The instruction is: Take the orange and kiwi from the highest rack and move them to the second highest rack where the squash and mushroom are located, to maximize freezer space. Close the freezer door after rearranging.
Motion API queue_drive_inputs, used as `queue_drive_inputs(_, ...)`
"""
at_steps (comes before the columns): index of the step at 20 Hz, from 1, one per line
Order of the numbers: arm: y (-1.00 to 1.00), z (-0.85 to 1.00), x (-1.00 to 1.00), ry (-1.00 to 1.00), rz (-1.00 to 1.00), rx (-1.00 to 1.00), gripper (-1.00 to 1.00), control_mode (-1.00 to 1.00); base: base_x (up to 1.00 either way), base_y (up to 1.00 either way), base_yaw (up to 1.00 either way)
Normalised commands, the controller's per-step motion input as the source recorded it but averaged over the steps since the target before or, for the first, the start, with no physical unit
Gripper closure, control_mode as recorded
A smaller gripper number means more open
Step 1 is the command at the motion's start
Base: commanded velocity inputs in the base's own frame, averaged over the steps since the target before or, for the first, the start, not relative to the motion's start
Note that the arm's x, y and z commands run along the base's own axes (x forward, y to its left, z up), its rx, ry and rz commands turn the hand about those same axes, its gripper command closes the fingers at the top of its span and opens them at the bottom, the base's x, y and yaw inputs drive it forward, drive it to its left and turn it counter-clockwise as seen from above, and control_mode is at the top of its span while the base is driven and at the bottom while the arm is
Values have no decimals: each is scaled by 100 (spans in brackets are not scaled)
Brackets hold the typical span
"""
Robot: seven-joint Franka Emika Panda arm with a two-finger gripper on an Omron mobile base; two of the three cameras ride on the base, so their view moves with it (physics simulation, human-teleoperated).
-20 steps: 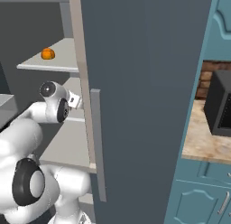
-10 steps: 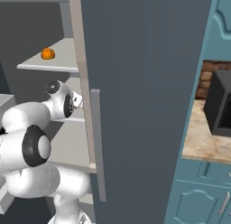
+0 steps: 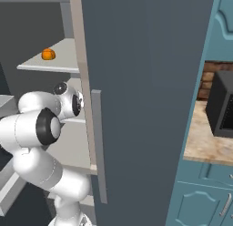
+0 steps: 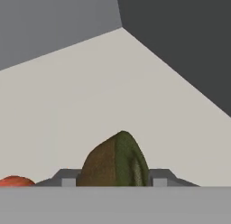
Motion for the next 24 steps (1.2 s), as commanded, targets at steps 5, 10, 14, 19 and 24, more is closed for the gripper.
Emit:
queue_drive_inputs(5, 0, 0, 17, 0, -1, 3, -100, -100, 0, 0, 0)
queue_drive_inputs(10, 0, 16, -24, -4, 0, 2, -100, -100, 0, 0, 0)
queue_drive_inputs(14, -16, 74, -87, -17, 0, 7, -100, -100, 0, 0, 0)
queue_drive_inputs(19, -24, 92, -67, -8, 1, 16, -100, -100, 0, 0, 0)
queue_drive_inputs(24, -7, 100, -68, 1, 14, 23, -100, -100, 0, 0, 0)
